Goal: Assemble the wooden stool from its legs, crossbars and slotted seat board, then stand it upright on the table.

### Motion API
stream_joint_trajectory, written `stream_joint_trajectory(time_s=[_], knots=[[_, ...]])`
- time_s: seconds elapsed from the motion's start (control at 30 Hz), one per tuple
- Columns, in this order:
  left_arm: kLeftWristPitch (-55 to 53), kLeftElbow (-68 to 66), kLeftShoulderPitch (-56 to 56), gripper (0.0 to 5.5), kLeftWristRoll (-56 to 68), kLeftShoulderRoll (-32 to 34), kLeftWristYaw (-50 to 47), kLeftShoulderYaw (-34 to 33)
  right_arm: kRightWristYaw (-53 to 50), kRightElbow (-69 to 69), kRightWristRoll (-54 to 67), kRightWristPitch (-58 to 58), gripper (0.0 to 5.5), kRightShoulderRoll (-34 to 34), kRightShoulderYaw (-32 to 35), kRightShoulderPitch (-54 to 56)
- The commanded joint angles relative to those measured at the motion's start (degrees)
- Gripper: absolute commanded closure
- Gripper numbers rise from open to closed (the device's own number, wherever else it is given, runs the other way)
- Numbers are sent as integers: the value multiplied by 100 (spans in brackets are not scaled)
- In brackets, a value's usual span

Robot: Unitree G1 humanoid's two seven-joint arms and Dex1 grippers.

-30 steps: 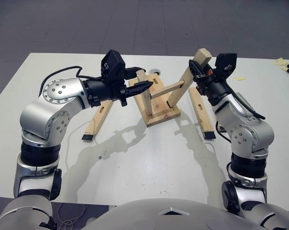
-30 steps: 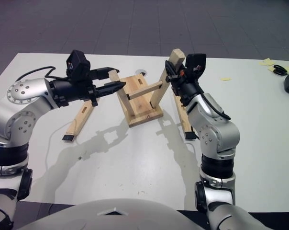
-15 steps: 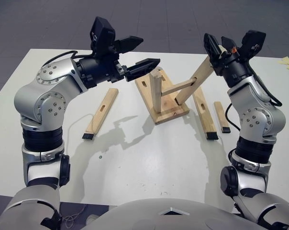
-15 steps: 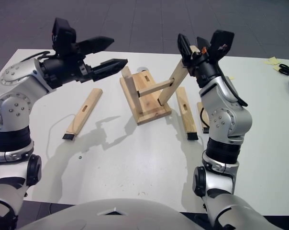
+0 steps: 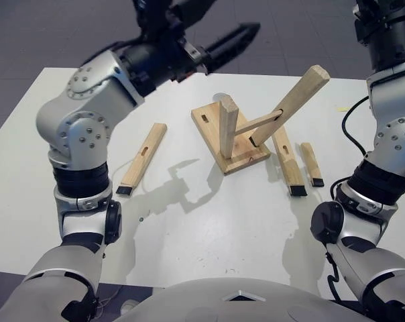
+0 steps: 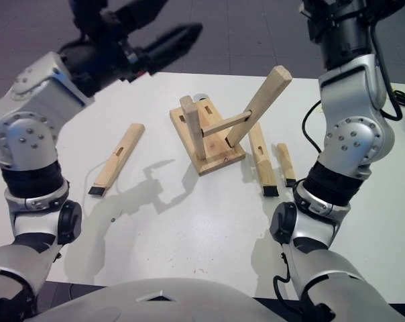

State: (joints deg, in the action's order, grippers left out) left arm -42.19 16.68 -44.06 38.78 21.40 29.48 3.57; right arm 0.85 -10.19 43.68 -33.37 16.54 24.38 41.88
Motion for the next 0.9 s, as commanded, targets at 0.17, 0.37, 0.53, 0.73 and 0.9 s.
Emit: stream_joint_trajectory(time_s=[0.17,0.37,0.53,0.73,0.9], knots=[[855,-240,614,10,-1658,413,684,1415,201,23,-538,-13,12,16,-602,-427],[906,-406,680,10,-1780,333,821,1271,134,47,-297,47,12,276,-262,480],[851,-353,693,10,-1718,318,919,1169,-78,130,39,110,12,516,176,1416],[826,-338,694,10,-1728,268,946,1094,-218,420,-145,-681,12,-103,-493,-620],[842,-355,765,10,-1787,299,993,1118,266,293,-514,-1112,12,-106,-1551,-2300]])
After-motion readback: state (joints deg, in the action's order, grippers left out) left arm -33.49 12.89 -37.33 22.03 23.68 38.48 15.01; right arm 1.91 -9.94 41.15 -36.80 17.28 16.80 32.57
